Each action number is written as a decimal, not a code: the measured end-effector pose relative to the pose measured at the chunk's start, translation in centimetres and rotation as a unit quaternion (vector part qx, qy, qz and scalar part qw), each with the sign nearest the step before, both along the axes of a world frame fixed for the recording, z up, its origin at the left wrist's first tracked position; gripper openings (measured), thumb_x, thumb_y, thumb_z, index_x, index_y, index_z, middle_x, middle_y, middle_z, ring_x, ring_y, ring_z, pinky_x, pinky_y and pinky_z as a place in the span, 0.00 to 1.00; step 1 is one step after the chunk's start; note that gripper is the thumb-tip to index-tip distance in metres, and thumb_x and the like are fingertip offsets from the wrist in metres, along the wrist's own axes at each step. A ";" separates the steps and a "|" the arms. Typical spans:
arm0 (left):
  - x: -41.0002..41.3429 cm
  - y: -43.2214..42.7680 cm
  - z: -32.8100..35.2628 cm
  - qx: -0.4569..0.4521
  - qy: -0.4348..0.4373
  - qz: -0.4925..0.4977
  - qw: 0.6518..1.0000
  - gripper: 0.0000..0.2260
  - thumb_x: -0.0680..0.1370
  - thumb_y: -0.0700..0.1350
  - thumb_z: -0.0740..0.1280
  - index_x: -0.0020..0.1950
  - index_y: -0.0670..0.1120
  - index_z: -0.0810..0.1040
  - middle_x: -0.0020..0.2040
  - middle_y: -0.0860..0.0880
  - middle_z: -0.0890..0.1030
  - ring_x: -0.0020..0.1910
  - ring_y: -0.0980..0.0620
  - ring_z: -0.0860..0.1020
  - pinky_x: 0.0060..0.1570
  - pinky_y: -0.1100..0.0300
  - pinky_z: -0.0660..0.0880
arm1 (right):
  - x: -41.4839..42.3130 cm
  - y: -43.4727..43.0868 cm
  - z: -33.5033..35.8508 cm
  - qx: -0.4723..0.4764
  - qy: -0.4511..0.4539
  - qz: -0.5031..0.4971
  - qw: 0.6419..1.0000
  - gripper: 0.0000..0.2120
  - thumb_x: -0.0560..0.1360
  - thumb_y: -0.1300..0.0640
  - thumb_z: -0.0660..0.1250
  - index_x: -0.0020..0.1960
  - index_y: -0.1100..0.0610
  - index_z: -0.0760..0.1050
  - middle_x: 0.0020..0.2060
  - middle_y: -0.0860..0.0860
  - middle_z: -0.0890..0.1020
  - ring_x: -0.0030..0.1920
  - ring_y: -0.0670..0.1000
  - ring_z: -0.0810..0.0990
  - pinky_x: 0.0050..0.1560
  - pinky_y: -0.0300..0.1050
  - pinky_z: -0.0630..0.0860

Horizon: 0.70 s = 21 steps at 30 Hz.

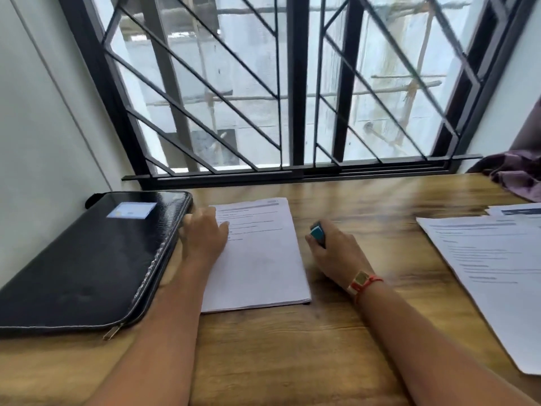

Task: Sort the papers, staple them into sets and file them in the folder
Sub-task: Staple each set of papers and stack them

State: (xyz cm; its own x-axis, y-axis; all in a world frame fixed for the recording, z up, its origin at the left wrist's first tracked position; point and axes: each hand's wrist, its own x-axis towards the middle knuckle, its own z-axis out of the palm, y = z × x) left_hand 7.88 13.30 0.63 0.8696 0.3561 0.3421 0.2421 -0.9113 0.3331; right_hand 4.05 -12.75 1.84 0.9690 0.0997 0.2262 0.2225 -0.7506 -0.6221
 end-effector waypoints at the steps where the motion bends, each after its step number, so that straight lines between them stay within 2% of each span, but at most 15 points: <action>1: -0.5 -0.8 0.3 0.002 -0.031 -0.009 0.999 0.19 0.78 0.49 0.69 0.66 0.42 0.76 0.61 0.39 0.78 0.61 0.35 0.72 0.59 0.41 0.70 | -0.1 0.1 0.2 0.012 -0.006 -0.013 1.000 0.08 0.81 0.51 0.64 0.56 0.54 0.71 0.42 0.51 0.80 0.43 0.54 0.80 0.40 0.47 0.75; 3: -1.5 -2.9 0.8 0.011 -0.106 -0.048 0.993 0.16 0.77 0.45 0.71 0.63 0.41 0.78 0.57 0.39 0.80 0.58 0.33 0.75 0.55 0.39 0.72 | -0.7 -0.5 1.0 0.021 -0.039 -0.049 0.998 0.10 0.81 0.51 0.62 0.58 0.55 0.69 0.43 0.53 0.80 0.44 0.56 0.81 0.39 0.46 0.72; 5: -2.4 -5.3 1.6 0.002 -0.160 -0.096 0.982 0.14 0.75 0.41 0.73 0.59 0.40 0.80 0.54 0.38 0.81 0.54 0.33 0.77 0.51 0.39 0.74 | -1.7 -1.5 2.2 0.014 -0.084 -0.079 0.993 0.11 0.81 0.50 0.61 0.58 0.56 0.68 0.43 0.55 0.82 0.44 0.58 0.82 0.39 0.48 0.74; 9: -3.9 -10.8 3.1 -0.040 -0.176 -0.233 0.956 0.12 0.76 0.40 0.71 0.60 0.40 0.80 0.55 0.40 0.82 0.54 0.35 0.78 0.56 0.43 0.75 | -4.3 -6.0 4.2 -0.061 -0.136 -0.122 0.981 0.13 0.80 0.47 0.62 0.57 0.56 0.70 0.43 0.58 0.83 0.44 0.62 0.82 0.39 0.49 0.76; 11: -4.7 -14.2 4.0 -0.091 -0.137 -0.303 0.939 0.13 0.78 0.40 0.70 0.61 0.39 0.80 0.56 0.42 0.82 0.52 0.41 0.80 0.56 0.52 0.75 | -5.4 -9.6 5.0 -0.067 -0.146 -0.165 0.973 0.14 0.78 0.46 0.63 0.56 0.55 0.72 0.43 0.59 0.83 0.45 0.63 0.82 0.42 0.52 0.78; 13: -5.5 -18.1 4.9 -0.142 -0.071 -0.344 0.925 0.14 0.78 0.43 0.70 0.62 0.40 0.80 0.55 0.45 0.83 0.49 0.48 0.81 0.51 0.59 0.74 | -5.8 -14.0 5.3 -0.045 -0.114 -0.227 0.966 0.14 0.79 0.47 0.63 0.56 0.56 0.74 0.44 0.60 0.83 0.47 0.64 0.82 0.45 0.51 0.77; 15: -6.0 -22.1 5.3 -0.168 0.003 -0.372 0.913 0.16 0.79 0.46 0.71 0.63 0.40 0.79 0.55 0.45 0.83 0.50 0.50 0.82 0.50 0.61 0.74 | -6.1 -18.2 4.6 -0.008 -0.067 -0.285 0.956 0.13 0.79 0.47 0.62 0.53 0.56 0.75 0.44 0.59 0.84 0.47 0.63 0.83 0.48 0.51 0.77; 17: -6.0 -25.9 5.0 -0.180 0.073 -0.380 0.904 0.18 0.78 0.48 0.72 0.63 0.39 0.80 0.55 0.45 0.84 0.53 0.48 0.82 0.50 0.61 0.73 | -6.5 -21.1 3.1 0.039 -0.031 -0.312 0.949 0.12 0.78 0.48 0.60 0.50 0.56 0.74 0.40 0.56 0.84 0.41 0.59 0.85 0.47 0.49 0.80; 19: -6.1 -29.3 4.7 -0.189 0.126 -0.375 0.899 0.15 0.77 0.50 0.72 0.58 0.41 0.81 0.51 0.45 0.83 0.51 0.47 0.81 0.48 0.60 0.71 | -6.9 -22.7 1.5 0.082 -0.001 -0.322 0.943 0.12 0.79 0.49 0.61 0.50 0.57 0.74 0.38 0.53 0.84 0.34 0.53 0.85 0.45 0.48 0.81; 21: -6.3 -31.9 4.5 -0.216 0.165 -0.369 0.889 0.10 0.77 0.50 0.72 0.45 0.43 0.78 0.40 0.47 0.79 0.42 0.47 0.78 0.41 0.58 0.70 | -7.0 -23.4 0.3 0.122 0.014 -0.324 0.938 0.12 0.79 0.49 0.61 0.50 0.58 0.74 0.38 0.52 0.84 0.30 0.50 0.84 0.42 0.49 0.83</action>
State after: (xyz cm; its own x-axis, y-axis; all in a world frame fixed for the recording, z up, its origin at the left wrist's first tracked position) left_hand 1.56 -18.59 5.09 0.9486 -0.3165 -0.0052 -0.2187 -0.6673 0.7119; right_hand -3.00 -36.11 2.15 0.8142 -0.5634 0.1399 -0.2499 -0.5577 -0.7915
